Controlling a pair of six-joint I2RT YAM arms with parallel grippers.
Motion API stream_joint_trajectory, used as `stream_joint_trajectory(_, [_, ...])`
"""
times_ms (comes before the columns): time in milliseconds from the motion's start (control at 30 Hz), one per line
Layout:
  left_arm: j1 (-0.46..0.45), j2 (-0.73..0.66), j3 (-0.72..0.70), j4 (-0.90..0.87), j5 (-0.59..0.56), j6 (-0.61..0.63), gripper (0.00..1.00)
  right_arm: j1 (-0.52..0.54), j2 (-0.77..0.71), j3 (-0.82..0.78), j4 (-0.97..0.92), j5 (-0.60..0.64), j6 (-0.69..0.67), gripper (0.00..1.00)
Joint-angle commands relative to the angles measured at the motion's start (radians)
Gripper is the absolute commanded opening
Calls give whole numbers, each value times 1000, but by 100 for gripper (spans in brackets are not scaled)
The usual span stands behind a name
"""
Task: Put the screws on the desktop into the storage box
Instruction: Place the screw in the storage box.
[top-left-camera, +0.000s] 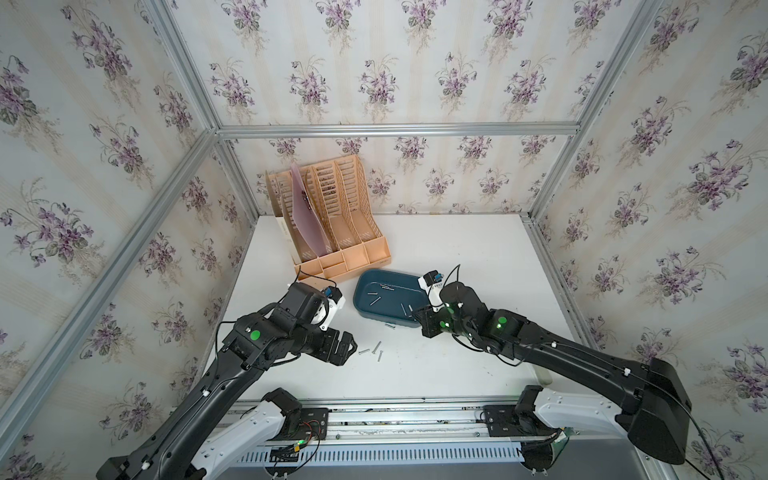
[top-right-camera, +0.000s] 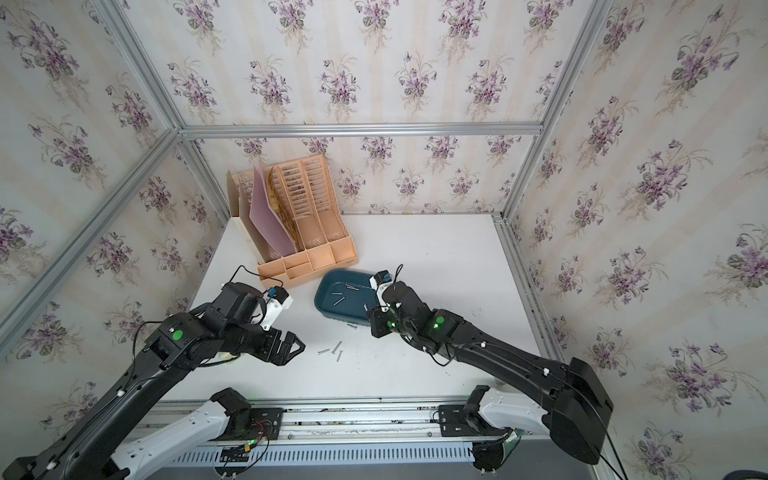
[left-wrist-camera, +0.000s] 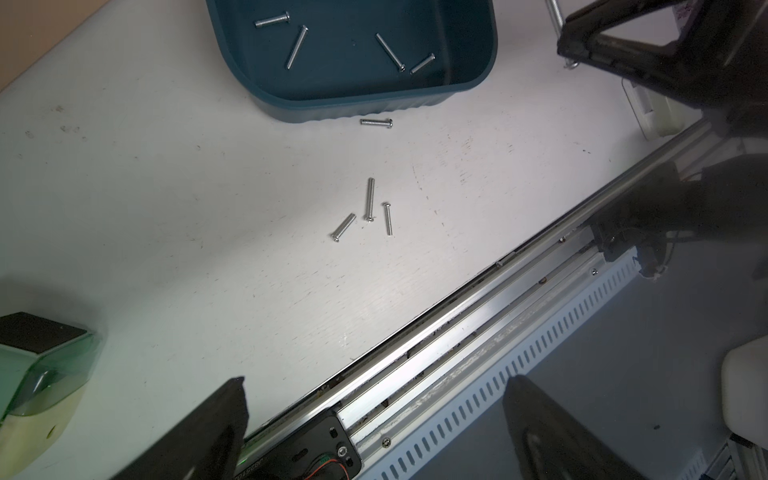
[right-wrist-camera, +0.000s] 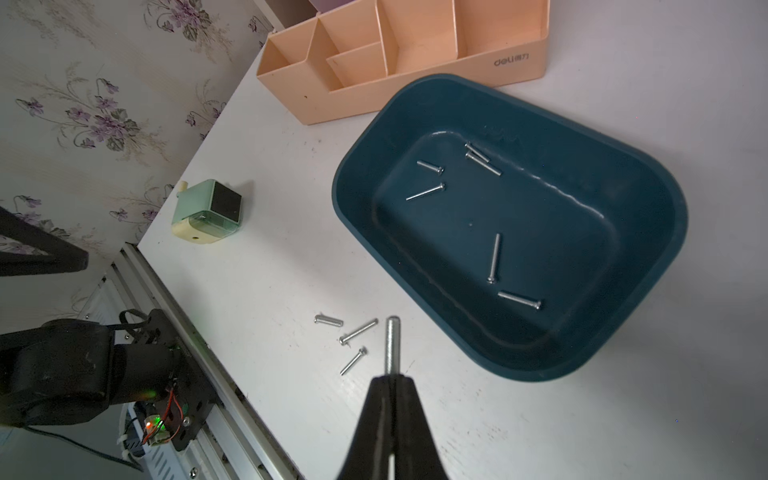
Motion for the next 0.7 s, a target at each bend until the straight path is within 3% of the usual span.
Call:
stream_joint_trajectory(0, [0,4,3,26,1,-15,99,-19,80,76,-29,11,-85,0])
stream_joint_trajectory(200, [0,19,-7,40,-6,-34,99,-39,244,198,-48,53,-158,0])
stream_joint_trajectory(233, [0,21,-9,43,-7,-38,99,-40,263,210,-54,62,-169,4])
stream_joint_trajectory(333, [0,25,-14,49,-7,-45,99,-45,305,244,-72,95,-194,21])
stream_joint_trajectory(400, [0,29,-17,52,-6,-49,99,-49,310,252,-74,96,-202,40])
stream_joint_trajectory(533, [1,36,-17,55,-8,-50,99,-62,269,232,-66,64,-205,67])
stream_joint_trajectory(667, [0,55,-21,64,-6,-52,99,-63,189,194,-67,-14,-201,85])
